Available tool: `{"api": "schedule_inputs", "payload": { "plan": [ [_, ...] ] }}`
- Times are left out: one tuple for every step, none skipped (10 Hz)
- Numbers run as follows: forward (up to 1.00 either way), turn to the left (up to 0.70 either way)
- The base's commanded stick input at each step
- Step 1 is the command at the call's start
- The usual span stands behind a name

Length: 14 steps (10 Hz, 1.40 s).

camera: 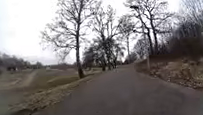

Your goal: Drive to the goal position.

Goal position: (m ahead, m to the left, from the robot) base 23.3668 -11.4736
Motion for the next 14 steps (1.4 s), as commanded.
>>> {"api": "schedule_inputs", "payload": {
  "plan": [
    [1.0,-0.4],
    [1.0,-0.05],
    [1.0,0.0],
    [1.0,0.0],
    [1.0,0.0],
    [1.0,0.0],
    [1.0,0.0],
    [1.0,0.0],
    [1.0,0.0],
    [1.0,0.0],
    [1.0,0.0],
    [1.0,0.0],
    [1.0,0.0],
    [1.0,0.0]
  ]
}}
